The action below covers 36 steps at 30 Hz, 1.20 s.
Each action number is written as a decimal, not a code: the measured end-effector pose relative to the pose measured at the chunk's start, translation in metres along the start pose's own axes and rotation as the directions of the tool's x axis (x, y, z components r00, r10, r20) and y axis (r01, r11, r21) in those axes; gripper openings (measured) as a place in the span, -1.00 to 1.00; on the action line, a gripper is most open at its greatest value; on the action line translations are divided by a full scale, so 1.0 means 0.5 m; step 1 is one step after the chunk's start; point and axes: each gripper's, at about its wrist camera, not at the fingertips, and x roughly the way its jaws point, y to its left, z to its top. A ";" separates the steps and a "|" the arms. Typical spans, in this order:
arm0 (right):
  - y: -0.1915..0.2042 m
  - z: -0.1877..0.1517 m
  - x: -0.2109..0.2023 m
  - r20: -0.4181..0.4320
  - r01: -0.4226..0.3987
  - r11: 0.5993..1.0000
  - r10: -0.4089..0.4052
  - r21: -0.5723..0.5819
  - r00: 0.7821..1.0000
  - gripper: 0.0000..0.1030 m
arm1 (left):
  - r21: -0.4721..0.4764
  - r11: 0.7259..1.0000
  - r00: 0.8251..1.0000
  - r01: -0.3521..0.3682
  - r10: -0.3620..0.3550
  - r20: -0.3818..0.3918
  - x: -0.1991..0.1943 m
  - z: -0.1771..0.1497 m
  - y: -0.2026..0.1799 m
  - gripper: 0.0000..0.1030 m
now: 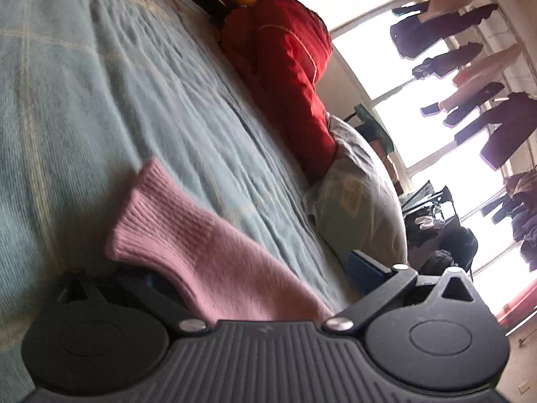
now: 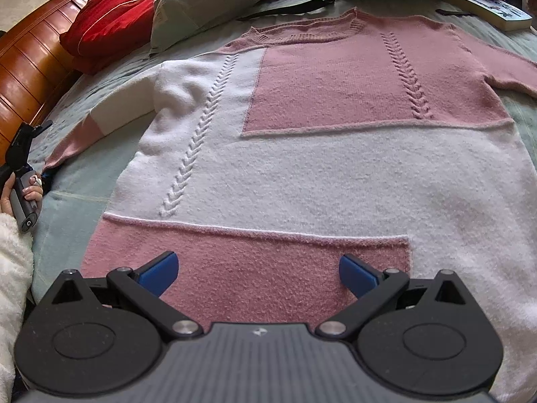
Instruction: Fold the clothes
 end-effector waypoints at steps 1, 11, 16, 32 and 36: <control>-0.001 -0.001 -0.001 0.000 -0.001 1.000 0.001 0.001 1.000 1.00 | 0.005 1.000 1.000 -0.010 0.010 -0.005 0.004 0.001 -0.004 0.98; -0.006 -0.004 0.003 -0.001 -0.012 1.000 0.012 0.006 1.000 1.00 | -0.029 0.999 0.999 -0.033 0.032 -0.024 0.018 0.000 -0.004 0.64; -0.010 -0.009 0.002 0.000 -0.020 1.000 0.020 -0.002 1.000 1.00 | -0.048 0.995 0.996 -0.085 0.085 -0.006 0.022 0.004 0.014 -0.76; -0.007 -0.010 0.003 -0.003 -0.011 1.000 0.011 -0.013 1.000 1.00 | 0.116 0.973 0.980 -0.200 0.195 0.046 0.004 0.064 -0.063 -0.89; -0.002 -0.009 0.007 -0.005 0.000 1.000 0.000 -0.026 1.000 1.00 | 0.177 0.970 0.985 -0.167 0.154 0.080 -0.007 0.102 -0.115 -0.89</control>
